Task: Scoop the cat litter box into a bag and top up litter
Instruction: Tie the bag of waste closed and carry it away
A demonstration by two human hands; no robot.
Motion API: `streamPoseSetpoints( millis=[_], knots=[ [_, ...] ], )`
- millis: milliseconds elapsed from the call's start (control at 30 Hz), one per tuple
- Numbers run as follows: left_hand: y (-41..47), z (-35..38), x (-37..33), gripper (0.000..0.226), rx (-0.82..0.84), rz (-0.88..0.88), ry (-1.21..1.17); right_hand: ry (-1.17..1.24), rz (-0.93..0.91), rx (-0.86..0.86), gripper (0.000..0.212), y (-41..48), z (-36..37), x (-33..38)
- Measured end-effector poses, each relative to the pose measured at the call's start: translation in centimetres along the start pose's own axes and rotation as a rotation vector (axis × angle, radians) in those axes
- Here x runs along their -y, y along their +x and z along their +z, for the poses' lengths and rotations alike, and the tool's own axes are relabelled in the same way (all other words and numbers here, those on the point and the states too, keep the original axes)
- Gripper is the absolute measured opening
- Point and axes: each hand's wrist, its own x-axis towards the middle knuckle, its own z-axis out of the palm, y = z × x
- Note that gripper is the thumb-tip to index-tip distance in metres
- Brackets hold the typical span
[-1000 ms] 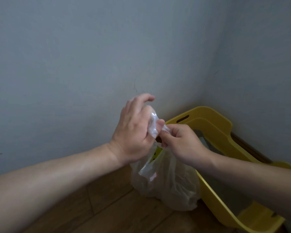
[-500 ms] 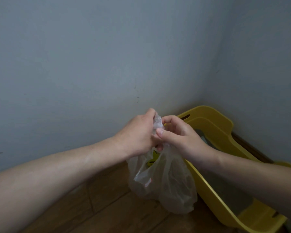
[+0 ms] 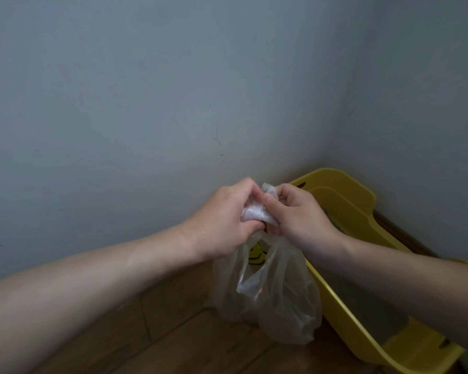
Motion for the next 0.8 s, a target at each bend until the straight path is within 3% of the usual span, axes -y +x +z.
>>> streamPoseSetpoints(
  millis=[133,300,400,500,567,667,800],
  knots=[
    [0.0,0.3,0.0,0.008,-0.044,0.099,0.199,0.033,0.048,0.003,0.022,0.2,-0.1,-0.2],
    [0.5,-0.2,-0.2,0.009,0.043,-0.087,0.173,0.081,-0.038,0.118,0.037,-0.1,-0.9,0.0],
    [0.8,-0.2,-0.1,0.017,0.112,-0.265,0.004,-0.032,-0.117,0.083,0.022,-0.2,-1.0,-0.4],
    [0.8,-0.4,0.1,0.013,0.167,-0.425,-0.346,-0.059,-0.178,0.032,0.015,-0.3,-1.0,-0.7],
    [0.8,-0.7,0.1,0.009,0.202,-0.465,-0.483,-0.076,-0.196,-0.003,0.013,-0.1,-1.2,-0.9],
    [0.8,-1.0,-0.1,0.02,0.236,-0.522,-0.581,-0.208,-0.225,-0.073,0.016,0.1,-1.3,-1.2],
    [1.0,-0.9,0.3,0.027,0.205,-0.579,-0.733,-0.146,-0.198,-0.023,0.011,-0.1,-1.3,-1.2]
  ],
)
